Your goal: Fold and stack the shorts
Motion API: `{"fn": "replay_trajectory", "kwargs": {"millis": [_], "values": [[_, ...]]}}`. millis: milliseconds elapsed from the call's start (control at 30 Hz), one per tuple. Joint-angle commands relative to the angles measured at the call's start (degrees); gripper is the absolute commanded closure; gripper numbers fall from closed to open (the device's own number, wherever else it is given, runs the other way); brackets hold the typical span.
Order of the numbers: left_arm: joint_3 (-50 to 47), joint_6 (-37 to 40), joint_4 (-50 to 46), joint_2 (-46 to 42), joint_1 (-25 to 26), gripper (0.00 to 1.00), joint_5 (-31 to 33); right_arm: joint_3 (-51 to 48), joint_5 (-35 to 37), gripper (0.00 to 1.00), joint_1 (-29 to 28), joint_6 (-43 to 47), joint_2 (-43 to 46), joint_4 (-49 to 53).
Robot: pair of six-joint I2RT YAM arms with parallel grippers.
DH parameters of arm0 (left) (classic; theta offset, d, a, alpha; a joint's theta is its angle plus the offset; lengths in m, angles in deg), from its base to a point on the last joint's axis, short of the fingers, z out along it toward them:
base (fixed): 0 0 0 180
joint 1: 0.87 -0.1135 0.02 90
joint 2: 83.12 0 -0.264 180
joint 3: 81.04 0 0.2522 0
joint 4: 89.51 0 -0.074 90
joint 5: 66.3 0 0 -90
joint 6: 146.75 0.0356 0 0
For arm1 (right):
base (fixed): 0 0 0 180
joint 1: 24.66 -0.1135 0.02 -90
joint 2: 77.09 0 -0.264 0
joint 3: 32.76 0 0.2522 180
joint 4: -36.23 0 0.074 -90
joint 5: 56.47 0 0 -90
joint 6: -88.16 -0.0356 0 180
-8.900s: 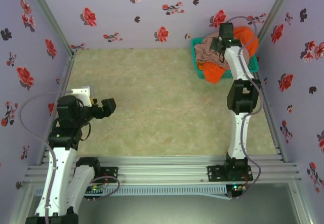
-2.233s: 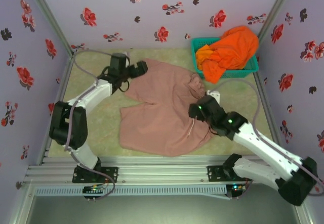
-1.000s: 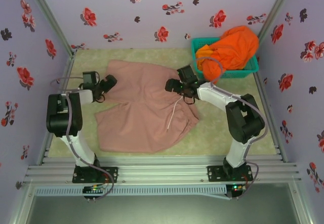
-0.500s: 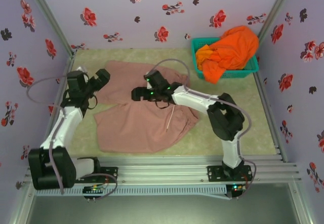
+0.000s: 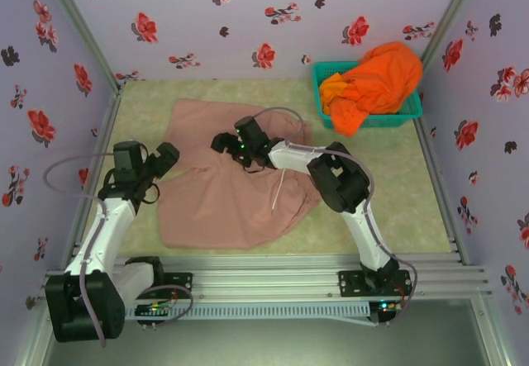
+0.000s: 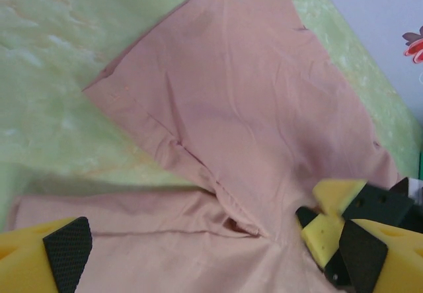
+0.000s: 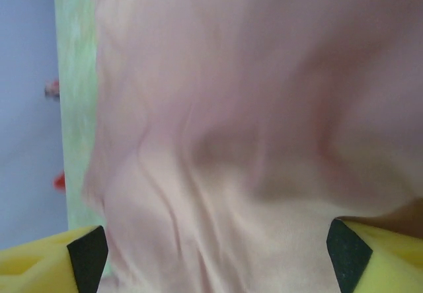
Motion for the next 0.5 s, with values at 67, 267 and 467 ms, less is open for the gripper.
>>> {"fn": "replay_trajectory", "kwargs": {"millis": [67,267,467], "values": [[-0.93,-4.09,-7.21,-2.14,1.37,0.01,4.70,-0.02,13.71,0.13,4.20,-11.34,-5.40,1.03],[-1.89,-8.61,-13.60,-2.10,7.01,0.01,11.78,4.04,16.53,0.13,6.53,-14.55,-7.89,3.00],[-4.15,-16.43,-18.60,-1.17,16.14,0.06,20.01,6.74,12.37,0.12,6.37,-11.49,-6.87,1.99]]}}
